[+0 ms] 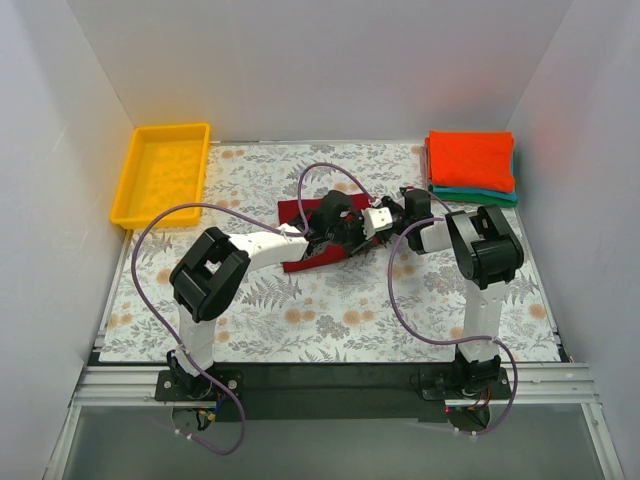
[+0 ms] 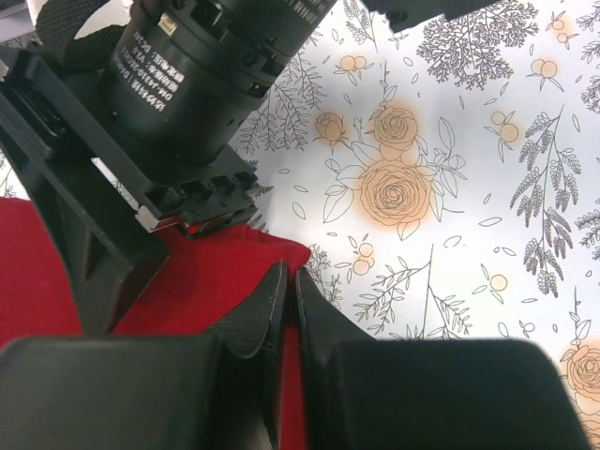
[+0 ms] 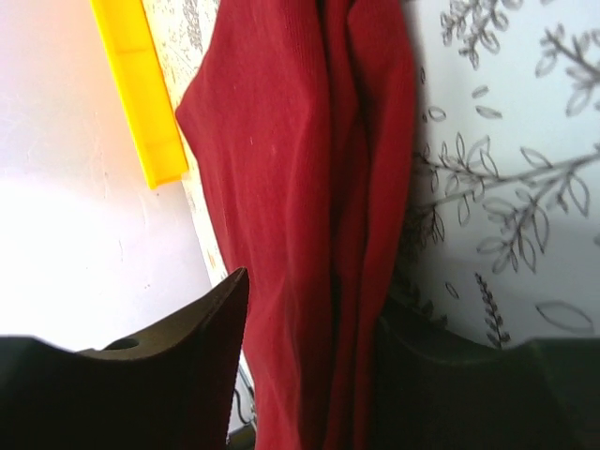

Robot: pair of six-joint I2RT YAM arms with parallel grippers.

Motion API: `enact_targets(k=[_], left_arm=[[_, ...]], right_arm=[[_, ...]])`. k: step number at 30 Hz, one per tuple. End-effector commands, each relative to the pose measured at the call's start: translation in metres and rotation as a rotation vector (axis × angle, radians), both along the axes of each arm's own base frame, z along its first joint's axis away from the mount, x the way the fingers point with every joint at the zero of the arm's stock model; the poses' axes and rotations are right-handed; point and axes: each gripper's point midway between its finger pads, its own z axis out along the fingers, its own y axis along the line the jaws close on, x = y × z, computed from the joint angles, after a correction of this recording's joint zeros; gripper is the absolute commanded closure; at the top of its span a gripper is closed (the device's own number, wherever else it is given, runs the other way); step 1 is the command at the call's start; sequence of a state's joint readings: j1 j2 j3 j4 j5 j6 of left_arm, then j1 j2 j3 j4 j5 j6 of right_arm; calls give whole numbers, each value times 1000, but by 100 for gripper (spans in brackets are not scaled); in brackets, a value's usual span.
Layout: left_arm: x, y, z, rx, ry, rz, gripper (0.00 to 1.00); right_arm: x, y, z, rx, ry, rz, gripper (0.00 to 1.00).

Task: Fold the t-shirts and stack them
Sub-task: Neatly place the folded tshirt to the corner

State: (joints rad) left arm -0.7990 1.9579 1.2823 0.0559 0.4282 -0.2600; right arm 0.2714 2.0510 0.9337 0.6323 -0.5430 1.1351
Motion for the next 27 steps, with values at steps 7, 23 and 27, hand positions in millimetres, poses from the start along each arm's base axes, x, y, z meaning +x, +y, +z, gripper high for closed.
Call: enact_targets(k=[7,23,27], left_arm=[[0,-8,37,-84,-18,-29,100],[-11,19,65,-145,137,29,64],[-18,62,81,-157,259,119,53]], right_arm=[[13,0,-26,-81,2,-69,53],[43,4,-1,-290,-257,132,99],[59,-12,13,-480,-331,269,99]])
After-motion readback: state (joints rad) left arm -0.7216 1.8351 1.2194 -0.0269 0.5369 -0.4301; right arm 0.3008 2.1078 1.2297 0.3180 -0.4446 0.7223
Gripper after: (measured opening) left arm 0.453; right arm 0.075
